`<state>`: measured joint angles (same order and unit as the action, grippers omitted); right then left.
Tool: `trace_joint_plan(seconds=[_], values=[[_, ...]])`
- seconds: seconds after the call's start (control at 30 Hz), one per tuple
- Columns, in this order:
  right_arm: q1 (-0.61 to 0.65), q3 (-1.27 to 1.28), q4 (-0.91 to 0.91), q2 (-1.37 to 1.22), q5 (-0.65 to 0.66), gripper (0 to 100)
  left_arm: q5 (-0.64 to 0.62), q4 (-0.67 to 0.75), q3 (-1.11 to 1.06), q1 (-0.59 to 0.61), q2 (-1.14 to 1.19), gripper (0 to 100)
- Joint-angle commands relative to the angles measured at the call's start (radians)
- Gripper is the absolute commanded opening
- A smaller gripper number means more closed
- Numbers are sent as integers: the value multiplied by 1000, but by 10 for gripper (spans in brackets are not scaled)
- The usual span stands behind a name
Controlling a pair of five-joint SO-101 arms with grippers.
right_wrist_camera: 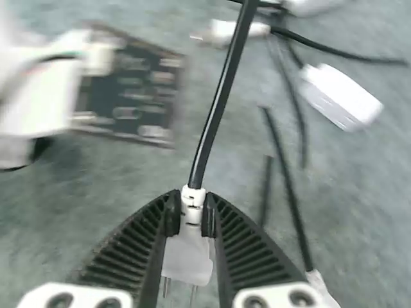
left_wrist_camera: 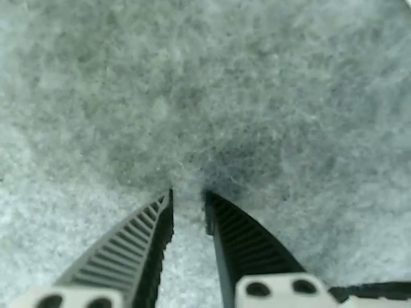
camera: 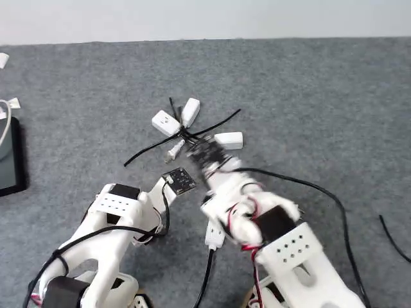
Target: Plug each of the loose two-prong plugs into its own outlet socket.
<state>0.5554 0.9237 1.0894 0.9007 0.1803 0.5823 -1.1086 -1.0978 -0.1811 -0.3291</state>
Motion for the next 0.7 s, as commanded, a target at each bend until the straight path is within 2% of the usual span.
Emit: trace_joint_plan(seconds=[0.0, 0.1, 0.23, 0.47, 0.67], values=[[-97, -86, -12, 7, -38, 8, -31, -6, 16, 11, 17, 69], [-102, -130, 30, 7, -52, 8, -37, -6, 25, 23, 25, 69], [18, -157, 71, 7, -60, 8, -89, 18, 22, 15, 26, 69], [182, -100, 4, -4, -60, 8, -87, 20, 22, 15, 26, 69], [219, -68, -39, -7, -60, 8, -74, 15, 19, 14, 20, 69]])
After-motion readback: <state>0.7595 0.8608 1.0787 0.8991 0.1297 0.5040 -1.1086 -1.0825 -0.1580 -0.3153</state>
